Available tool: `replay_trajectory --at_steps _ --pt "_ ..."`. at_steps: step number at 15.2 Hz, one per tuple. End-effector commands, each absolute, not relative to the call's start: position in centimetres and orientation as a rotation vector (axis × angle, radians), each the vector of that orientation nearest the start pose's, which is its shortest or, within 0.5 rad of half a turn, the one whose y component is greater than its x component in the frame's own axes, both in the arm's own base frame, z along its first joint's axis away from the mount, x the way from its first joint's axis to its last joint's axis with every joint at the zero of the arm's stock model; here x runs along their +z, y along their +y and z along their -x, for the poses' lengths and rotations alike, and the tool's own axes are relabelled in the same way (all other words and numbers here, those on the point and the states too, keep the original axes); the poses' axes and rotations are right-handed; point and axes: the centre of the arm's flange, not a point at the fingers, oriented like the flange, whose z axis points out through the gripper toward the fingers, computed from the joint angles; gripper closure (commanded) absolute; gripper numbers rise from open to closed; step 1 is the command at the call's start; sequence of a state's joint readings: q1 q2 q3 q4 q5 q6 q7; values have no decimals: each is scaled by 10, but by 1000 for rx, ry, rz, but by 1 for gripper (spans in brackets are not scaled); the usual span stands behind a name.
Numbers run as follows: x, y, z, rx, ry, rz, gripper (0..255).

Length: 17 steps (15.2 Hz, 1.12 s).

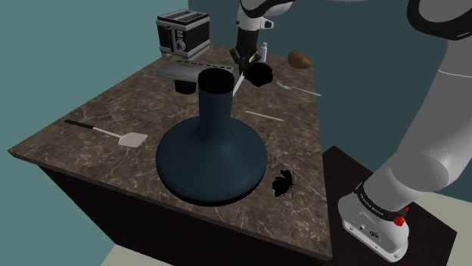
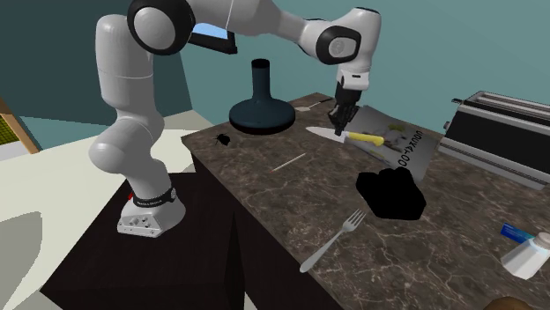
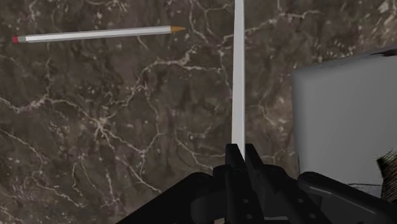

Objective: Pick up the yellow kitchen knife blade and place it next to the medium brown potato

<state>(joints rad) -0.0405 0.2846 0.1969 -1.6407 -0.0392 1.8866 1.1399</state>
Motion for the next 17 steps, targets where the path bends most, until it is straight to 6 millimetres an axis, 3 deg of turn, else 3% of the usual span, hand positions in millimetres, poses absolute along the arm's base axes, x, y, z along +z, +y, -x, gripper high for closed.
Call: replay_trajectory --at_steps 1,10,17 --pt "460 86 -635 59 1478 2778 255" --pt "504 86 -635 59 1478 2778 255" --pt "504 -5 -618 59 1478 2778 255"
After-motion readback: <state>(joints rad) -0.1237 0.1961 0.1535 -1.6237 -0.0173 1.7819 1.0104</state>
